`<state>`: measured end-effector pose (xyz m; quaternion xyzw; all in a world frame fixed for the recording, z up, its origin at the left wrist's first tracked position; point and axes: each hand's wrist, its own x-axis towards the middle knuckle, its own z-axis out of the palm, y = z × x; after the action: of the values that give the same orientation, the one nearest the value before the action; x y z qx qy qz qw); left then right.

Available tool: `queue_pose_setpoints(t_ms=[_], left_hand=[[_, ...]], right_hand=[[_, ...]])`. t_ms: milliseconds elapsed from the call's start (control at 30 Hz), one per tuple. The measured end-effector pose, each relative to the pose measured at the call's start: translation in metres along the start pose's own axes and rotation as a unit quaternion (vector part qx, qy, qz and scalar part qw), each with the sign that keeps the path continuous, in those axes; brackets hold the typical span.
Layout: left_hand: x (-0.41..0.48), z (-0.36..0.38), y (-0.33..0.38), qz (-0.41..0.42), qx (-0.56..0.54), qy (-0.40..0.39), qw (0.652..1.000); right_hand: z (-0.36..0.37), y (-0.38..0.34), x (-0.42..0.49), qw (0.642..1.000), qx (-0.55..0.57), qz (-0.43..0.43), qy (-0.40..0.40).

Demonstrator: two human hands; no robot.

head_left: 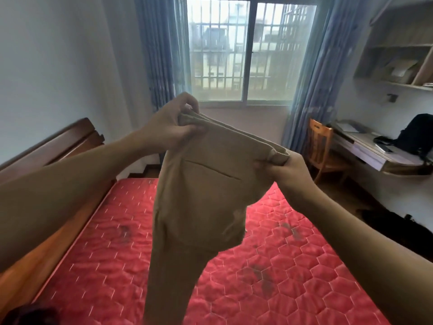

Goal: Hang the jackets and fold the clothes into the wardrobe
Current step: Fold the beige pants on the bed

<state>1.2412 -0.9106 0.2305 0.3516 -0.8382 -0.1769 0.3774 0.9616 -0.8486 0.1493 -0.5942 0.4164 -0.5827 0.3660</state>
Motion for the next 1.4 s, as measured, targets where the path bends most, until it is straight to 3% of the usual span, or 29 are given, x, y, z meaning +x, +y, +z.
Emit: queue_pose_setpoints(t_ms=[133,200,367,433,533,633,700,800,900,1000,1067,1200,1300,1400], left_hand=[[0.007,0.002,0.024,0.026,0.215,-0.024,0.976],[0.016,0.016,0.053,0.054,0.262,-0.037,0.963],[0.047,0.093,0.105,0.031,0.238,-0.210,0.948],[0.050,0.119,0.107,0.044,0.210,-0.217,0.952],[0.048,0.147,0.107,0.038,0.166,-0.219,0.961],[0.050,0.157,0.116,0.047,0.130,-0.190,0.972],[0.055,0.157,0.126,0.047,0.123,-0.178,0.975],[0.061,0.161,0.136,0.052,0.111,-0.172,0.977],[0.067,0.167,0.146,0.060,0.122,-0.146,0.980],[0.070,0.166,0.152,0.056,0.121,-0.123,0.983],[0.069,0.164,0.155,0.050,0.118,-0.108,0.986],[0.065,0.159,0.157,0.042,0.119,-0.094,0.988],[0.057,0.152,0.153,0.027,0.151,-0.094,0.984],[0.046,0.144,0.148,0.008,0.179,-0.086,0.980]], right_hand=[[-0.015,-0.016,0.000,1.000,0.011,-0.017,0.009],[-0.020,-0.021,-0.002,1.000,0.012,-0.012,-0.001],[-0.041,-0.021,-0.015,0.998,-0.015,-0.048,-0.031],[-0.068,-0.009,-0.024,0.999,-0.028,-0.025,-0.029],[-0.125,0.033,-0.047,0.989,-0.063,0.063,-0.121],[-0.187,0.097,-0.082,0.928,-0.300,0.098,-0.198],[-0.225,0.127,-0.104,0.903,-0.364,0.138,-0.178],[-0.260,0.145,-0.117,0.907,-0.364,0.177,-0.116],[-0.271,0.150,-0.123,0.934,-0.283,0.215,0.045],[-0.266,0.149,-0.126,0.930,0.030,0.337,0.142],[-0.259,0.149,-0.123,0.927,0.100,0.332,0.142],[-0.241,0.148,-0.110,0.956,0.038,0.263,0.129],[-0.227,0.151,-0.100,0.922,0.177,0.343,0.007],[-0.210,0.157,-0.096,0.904,0.204,0.370,-0.057]])
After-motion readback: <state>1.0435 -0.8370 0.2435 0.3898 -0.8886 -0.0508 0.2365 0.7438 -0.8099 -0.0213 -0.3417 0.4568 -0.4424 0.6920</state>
